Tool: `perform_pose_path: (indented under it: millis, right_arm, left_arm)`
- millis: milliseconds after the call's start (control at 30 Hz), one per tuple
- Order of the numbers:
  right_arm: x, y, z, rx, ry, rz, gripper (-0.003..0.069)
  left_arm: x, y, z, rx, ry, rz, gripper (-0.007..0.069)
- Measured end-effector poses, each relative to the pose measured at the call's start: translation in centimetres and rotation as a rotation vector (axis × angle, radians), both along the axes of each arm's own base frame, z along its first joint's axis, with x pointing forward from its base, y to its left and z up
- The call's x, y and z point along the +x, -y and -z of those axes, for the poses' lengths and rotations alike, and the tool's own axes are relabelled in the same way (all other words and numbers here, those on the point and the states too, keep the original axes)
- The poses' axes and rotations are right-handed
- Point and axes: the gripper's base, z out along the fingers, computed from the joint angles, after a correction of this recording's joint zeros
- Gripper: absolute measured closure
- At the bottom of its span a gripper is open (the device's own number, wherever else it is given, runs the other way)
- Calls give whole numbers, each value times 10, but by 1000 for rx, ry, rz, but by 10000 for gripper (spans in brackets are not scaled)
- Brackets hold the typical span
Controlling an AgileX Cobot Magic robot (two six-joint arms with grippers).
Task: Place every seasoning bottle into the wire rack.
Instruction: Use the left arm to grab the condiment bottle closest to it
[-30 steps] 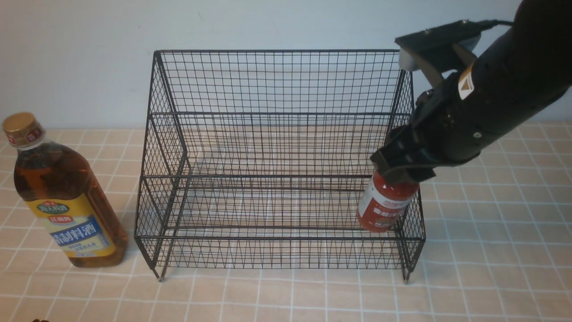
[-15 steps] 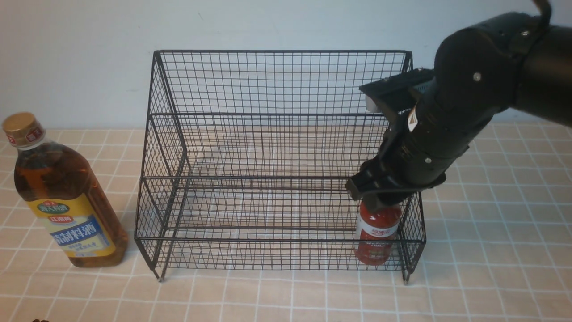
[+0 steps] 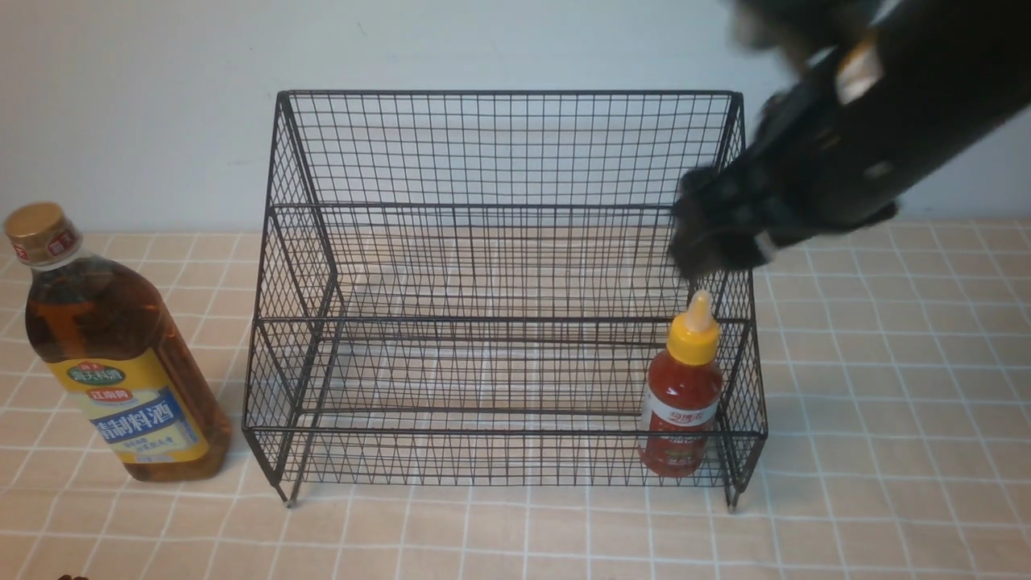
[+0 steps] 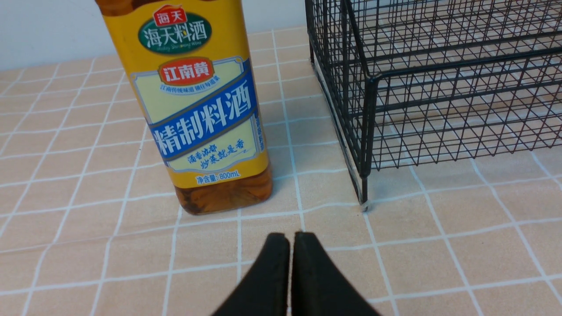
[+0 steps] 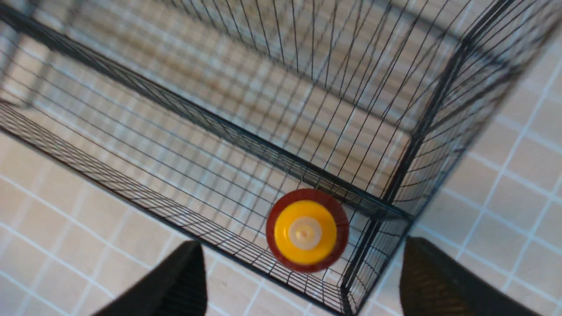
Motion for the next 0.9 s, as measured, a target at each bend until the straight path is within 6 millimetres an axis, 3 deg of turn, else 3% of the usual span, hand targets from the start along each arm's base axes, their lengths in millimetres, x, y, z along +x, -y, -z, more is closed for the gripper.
perform_pose_path:
  millis: [33,67,100,167,200,233,267,333,433,567,600,700,733,767,900]
  right_arm:
    - [-19,13,-21,33,61,12,226]
    - [-24,17,-27,38,81,17,245]
    - [-46,32,-45,72,145,32,320]
    - [-74,52,-60,104,214,49,433]
    - [-94,65,-65,124,252,55,512]
    - [-97,67,-65,128,259,56,538]
    - [-116,79,-66,156,303,58,599]
    - [-140,94,-63,215,393,58,645]
    - [-174,114,-41,360,568,65,669]
    - [-196,126,-5,528,743,68,672]
    - [-206,131,12,617,832,65,672]
    - [-215,136,31,697,903,62,672]
    - [-214,136,36,696,898,63,672]
    - [-216,136,53,710,899,64,672]
    - [-214,135,75,690,868,67,672]
  left_arm:
    - [0,0,0,0,0,0,631]
    - [0,0,0,0,0,0,631]
    - [0,0,0,0,0,0,631]
    - [0,0,0,0,0,0,631]
    - [0,0,0,0,0,0,631]
    - [0,0,0,0,0,0,631]
    - [0,0,0,0,0,0,631]
    - [0,0,0,0,0,0,631]
    - [0,0,0,0,0,0,631]
    - [0,0,0,0,0,0,631]
    - [0,0,0,0,0,0,631]
    - [0,0,0,0,0,0,631]
    - [0,0,0,0,0,0,631]
    - [0,0,0,0,0,0,631]
    - [0,0,0,0,0,0,631]
